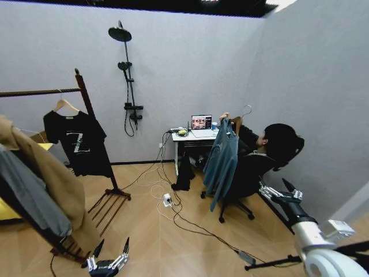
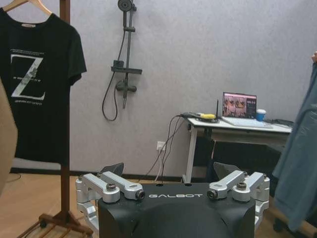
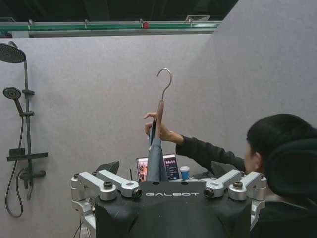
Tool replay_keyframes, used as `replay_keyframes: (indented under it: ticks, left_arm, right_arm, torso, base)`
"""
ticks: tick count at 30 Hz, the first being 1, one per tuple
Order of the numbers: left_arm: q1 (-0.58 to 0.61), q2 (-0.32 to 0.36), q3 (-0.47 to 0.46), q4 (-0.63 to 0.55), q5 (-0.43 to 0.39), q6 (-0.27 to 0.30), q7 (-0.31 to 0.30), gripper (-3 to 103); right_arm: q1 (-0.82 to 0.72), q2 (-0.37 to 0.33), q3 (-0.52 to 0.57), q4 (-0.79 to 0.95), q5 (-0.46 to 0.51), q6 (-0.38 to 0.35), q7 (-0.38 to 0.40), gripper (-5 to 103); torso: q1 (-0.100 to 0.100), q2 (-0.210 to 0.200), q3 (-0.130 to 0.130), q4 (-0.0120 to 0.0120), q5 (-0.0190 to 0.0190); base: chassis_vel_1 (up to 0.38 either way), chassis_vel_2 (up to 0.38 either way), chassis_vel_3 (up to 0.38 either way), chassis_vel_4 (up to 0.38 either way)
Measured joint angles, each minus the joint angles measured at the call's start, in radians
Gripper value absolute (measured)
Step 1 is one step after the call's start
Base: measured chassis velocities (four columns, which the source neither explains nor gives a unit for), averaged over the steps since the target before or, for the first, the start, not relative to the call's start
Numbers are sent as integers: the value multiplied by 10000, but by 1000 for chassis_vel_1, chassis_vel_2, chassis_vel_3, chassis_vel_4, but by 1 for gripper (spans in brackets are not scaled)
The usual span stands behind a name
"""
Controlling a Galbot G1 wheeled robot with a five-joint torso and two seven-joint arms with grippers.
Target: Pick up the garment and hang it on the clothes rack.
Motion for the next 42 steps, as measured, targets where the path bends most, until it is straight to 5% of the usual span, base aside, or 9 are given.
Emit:
replay_keyframes:
  ticks: [18, 30, 42]
  left_arm:
    - [0, 0, -2, 0, 0, 0, -2, 100]
    - [-1, 0, -1, 0, 0, 0, 0, 100]
    - [-1, 0, -1, 0, 0, 0, 0, 100]
  right_arm:
    - [3711, -3226, -700, -3118, 2, -80, 370, 100]
    - [4322, -3370, -1099, -3763, 273, 193, 362, 100]
    - [6356, -3291, -2849, -4755, -91, 286, 528, 100]
  torso:
    - [-10, 0, -2, 2, 7]
    - [0, -1, 1, 3, 7]
    - [1, -2, 1, 5, 4]
  base:
    - [-187, 206, 182, -186]
    - [27, -49, -38, 22]
    - [0, 0, 0, 0]
